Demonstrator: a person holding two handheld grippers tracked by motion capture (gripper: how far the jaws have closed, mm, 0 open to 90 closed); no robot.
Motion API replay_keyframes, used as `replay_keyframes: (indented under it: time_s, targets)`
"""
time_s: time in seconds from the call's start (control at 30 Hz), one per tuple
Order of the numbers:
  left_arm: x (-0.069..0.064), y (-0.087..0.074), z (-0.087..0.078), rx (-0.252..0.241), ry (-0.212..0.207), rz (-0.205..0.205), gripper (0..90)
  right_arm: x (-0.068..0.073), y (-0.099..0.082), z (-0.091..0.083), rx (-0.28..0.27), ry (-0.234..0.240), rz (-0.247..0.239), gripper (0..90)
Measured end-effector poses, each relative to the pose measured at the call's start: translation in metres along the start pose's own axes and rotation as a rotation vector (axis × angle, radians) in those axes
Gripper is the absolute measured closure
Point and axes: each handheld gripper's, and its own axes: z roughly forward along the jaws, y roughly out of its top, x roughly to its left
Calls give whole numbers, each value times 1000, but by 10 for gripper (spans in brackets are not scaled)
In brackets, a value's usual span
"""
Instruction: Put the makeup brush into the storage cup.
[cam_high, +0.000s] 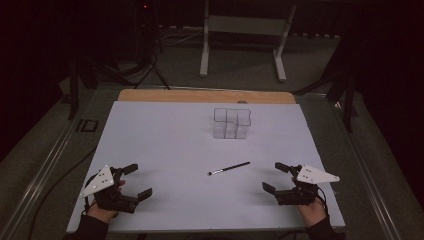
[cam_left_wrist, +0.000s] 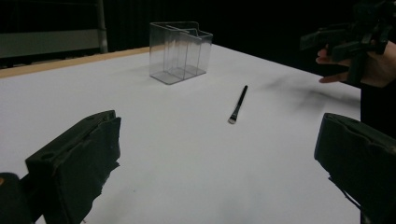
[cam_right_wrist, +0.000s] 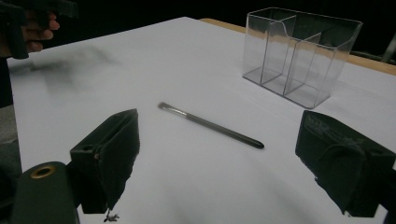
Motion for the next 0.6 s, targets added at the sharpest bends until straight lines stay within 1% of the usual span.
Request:
replay_keyframes:
  time_s: [0.07,0.13,0.27,0.33,0.4,0.5,0.57,0.6]
  targets:
    - [-1,1,0,-2,0,4,16,1,0,0,2,-1,-6,138]
    - [-1,1,-1,-5,9,5,16,1,1,1,3,4,-13,138]
    - [-1,2,-3,-20,-5,-15,16,3,2,0,7,-1,-25,138]
    - [-3,3,-4,-22,-3,-5,16,4,2,0,10,-3,-33,138]
    - [-5,4,-4,-34,-4,-3,16,5,3,1,12,0,-41,138]
    - [-4,4,-5,-40,2,-5,16,7,6,2,19,6,-60,138]
    - [-4,4,-6,-42,4,-11,16,7,8,1,16,-7,-72,139]
    - [-4,4,-6,-47,5,-16,16,6,7,1,21,-10,-66,140]
